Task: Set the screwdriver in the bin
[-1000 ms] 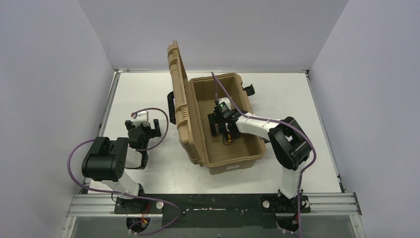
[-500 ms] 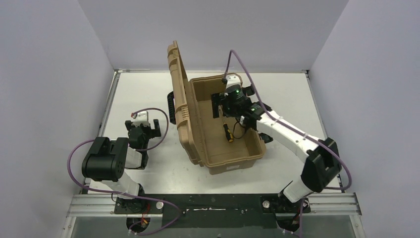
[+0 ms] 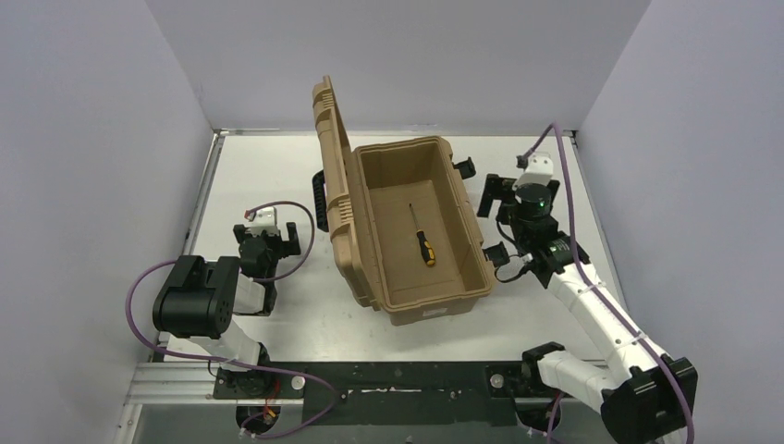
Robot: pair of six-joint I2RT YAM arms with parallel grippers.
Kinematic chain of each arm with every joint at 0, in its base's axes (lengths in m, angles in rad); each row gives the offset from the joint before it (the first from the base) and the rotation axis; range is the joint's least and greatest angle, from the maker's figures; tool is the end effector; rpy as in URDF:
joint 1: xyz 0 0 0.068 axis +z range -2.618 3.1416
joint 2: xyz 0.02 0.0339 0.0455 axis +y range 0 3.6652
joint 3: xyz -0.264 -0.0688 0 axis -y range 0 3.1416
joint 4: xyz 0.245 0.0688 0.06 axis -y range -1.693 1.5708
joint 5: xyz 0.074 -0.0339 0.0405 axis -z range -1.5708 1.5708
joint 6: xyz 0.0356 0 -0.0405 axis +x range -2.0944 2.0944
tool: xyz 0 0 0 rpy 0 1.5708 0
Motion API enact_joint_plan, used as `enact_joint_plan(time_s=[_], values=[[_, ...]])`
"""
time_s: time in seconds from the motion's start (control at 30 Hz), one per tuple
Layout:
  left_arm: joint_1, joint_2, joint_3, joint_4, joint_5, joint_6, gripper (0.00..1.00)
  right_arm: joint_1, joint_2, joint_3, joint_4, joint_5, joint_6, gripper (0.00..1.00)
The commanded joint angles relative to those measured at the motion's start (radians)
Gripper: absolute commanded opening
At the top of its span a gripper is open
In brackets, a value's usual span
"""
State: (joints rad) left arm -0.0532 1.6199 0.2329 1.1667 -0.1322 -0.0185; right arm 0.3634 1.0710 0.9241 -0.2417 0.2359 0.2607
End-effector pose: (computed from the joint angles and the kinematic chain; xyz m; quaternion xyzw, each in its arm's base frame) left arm 0.2433 -0.0083 0.1234 -0.0278 0.7794 0.0292 0.6252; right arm 0.2321 0.0794 0.3275 0.0232 0.8268 0.0769 0.5567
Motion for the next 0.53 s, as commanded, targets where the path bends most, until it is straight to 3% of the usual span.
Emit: enact_joint_plan(time_s=[0.0, 0.2, 0.5], values=[[-0.004, -0.007, 0.02, 0.047, -0.007, -0.009, 0.97, -0.094, -0.096, -0.19, 0.216, 0.063, -0.05, 1.0], [-0.004, -0.007, 0.02, 0.048, -0.007, -0.009, 0.97, -0.171, -0.137, -0.445, 0.437, 0.063, -0.061, 1.0], [-0.004, -0.009, 0.019, 0.049, -0.007, -0.008, 0.97, -0.185, -0.14, -0.509, 0.469, 0.045, -0.045, 1.0]])
